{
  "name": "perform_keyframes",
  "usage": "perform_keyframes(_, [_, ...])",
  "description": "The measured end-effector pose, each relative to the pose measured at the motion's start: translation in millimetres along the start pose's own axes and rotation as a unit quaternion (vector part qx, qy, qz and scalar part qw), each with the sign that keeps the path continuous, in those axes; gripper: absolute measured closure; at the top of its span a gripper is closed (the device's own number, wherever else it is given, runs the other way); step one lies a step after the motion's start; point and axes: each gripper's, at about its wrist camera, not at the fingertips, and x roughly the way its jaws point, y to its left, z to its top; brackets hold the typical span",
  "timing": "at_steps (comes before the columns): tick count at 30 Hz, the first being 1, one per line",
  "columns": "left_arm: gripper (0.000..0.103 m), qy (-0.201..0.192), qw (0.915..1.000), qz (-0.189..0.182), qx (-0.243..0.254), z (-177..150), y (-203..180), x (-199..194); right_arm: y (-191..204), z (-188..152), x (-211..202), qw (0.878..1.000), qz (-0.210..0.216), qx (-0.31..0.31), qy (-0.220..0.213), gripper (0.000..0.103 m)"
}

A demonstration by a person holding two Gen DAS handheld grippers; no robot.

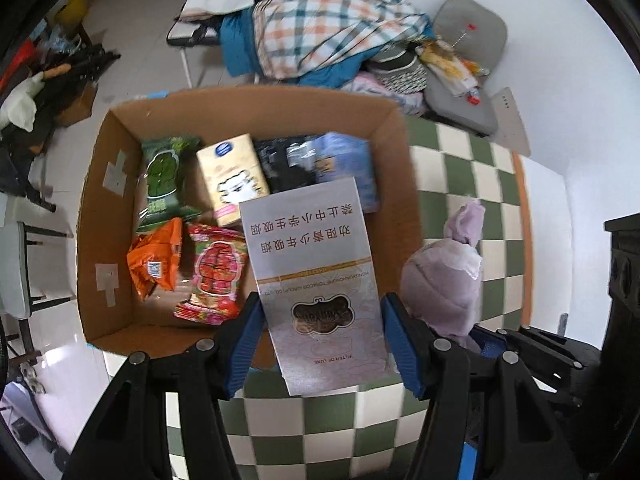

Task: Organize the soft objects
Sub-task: 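Carry the white box and lilac cloth into the cardboard box and open both tools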

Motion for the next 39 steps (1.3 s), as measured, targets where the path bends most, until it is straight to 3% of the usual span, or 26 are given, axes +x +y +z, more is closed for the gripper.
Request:
perform_keyframes(8, [0.046, 0.061, 0.9975, -0.033, -0.015, 17.6, 26.9, 42.6, 7.7, 22.1, 47.2, 0.999, -0.038, -0.003, 0.032, 0.074])
perform_keyframes(16, [0.045, 0.082, 0.9958, -0.037, -0.018, 22.2, 26.6, 55.2, 3.0, 35.3, 61.0, 0.998, -0.058, 0.002, 0.038, 0.074])
perform_keyframes(21, [0.045, 0.092, 0.9949, -0.034, -0.023, 23.3, 25.7, 56.6, 7.4, 37.0, 62.2, 0.996, -0.075, -0.010, 0.038, 0.067])
perform_keyframes(22, [0.045, 0.093, 0.9948, -0.033, -0.026, 23.7, 26.6, 57.0, 8.5, 37.3, 61.6, 0.996, -0.082, -0.013, 0.036, 0.062])
perform_keyframes(23, [0.044, 0.091, 0.9946, -0.037, -0.032, 23.8, 28.4, 55.6, 9.1, 37.6, 61.1, 0.996, -0.086, -0.015, 0.036, 0.058])
perform_keyframes(26, [0.027, 0.083, 0.9953, -0.037, -0.034, 23.4, 30.3, 51.7, 7.7, 38.6, 56.5, 0.995, -0.097, -0.012, 0.030, 0.058])
perform_keyframes(31, [0.013, 0.069, 0.9970, -0.021, -0.027, 20.6, 33.2, 42.1, 1.8, 37.6, 49.7, 0.994, -0.102, -0.002, 0.026, 0.057])
perform_keyframes(35, [0.005, 0.048, 0.9986, 0.017, -0.018, 13.3, 35.8, 31.3, -1.2, 32.7, 47.3, 0.994, -0.101, 0.005, 0.026, 0.056])
perform_keyframes(39, [0.004, 0.005, 0.9974, 0.071, -0.014, -0.5, 39.2, 17.4, -1.0, 24.2, 43.9, 0.994, -0.112, 0.003, 0.017, 0.052])
